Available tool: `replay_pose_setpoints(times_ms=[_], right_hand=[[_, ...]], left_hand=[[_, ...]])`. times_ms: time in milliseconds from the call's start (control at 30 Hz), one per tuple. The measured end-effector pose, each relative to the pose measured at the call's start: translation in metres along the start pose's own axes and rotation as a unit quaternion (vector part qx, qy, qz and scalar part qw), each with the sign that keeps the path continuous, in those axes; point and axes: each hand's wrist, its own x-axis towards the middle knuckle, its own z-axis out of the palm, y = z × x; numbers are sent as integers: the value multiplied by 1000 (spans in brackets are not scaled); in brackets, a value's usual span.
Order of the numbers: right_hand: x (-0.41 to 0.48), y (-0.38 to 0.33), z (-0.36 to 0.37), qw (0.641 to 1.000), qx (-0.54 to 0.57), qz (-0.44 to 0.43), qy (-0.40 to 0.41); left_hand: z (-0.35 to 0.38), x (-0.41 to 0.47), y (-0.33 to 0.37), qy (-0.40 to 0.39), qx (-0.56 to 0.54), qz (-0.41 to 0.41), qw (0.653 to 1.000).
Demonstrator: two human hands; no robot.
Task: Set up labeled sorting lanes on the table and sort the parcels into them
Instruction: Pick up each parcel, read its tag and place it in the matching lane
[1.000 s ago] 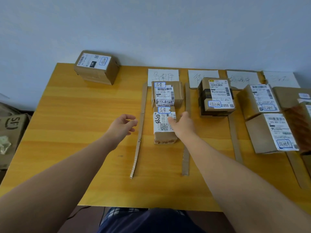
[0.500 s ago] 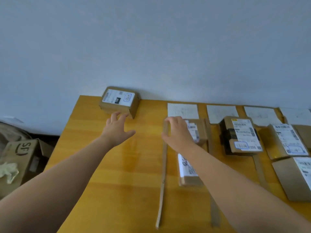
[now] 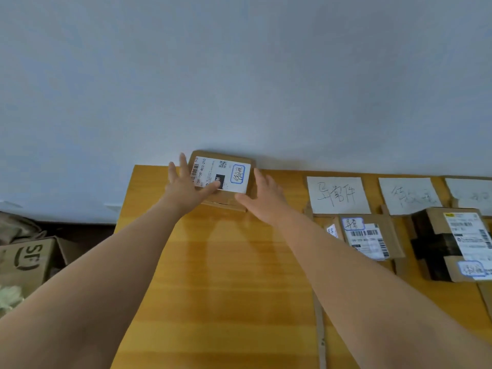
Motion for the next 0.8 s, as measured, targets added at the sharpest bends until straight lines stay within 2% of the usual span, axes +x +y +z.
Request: replay_pose_setpoints(times_ms=[67, 133, 200, 333, 400, 500, 567, 633, 700, 800], right_hand=[[15, -7, -1, 999, 47, 4, -9], [20, -13, -1, 986, 165, 23, -29], [20, -15, 1, 961, 270, 46, -35], [10, -16, 0, 911, 399, 104, -16], [1, -13, 1, 903, 414, 117, -19], [-18, -6, 0, 911, 397, 110, -22], [-33, 2, -4, 909, 403, 104, -22], [-51, 9, -10, 913, 398, 91, -26], [-69, 16, -14, 926, 370, 70, -26], [-94, 30, -25, 940, 338, 38, -12]], left_hand=[[-2, 10, -1, -28, -123, -51, 991], [-1, 14, -5, -60, -243, -81, 965], [0, 11, -10, -71, -322, -84, 940], [1, 3, -21, -80, -432, -65, 896], [-2, -3, -20, -100, -466, -48, 878], [-5, -14, -8, -115, -469, 1, 876], [-5, -24, 2, -80, -478, 16, 875], [-3, -32, 9, -44, -510, 9, 859], [-1, -45, 20, -32, -535, -1, 844], [1, -71, 39, -32, -530, 19, 847]])
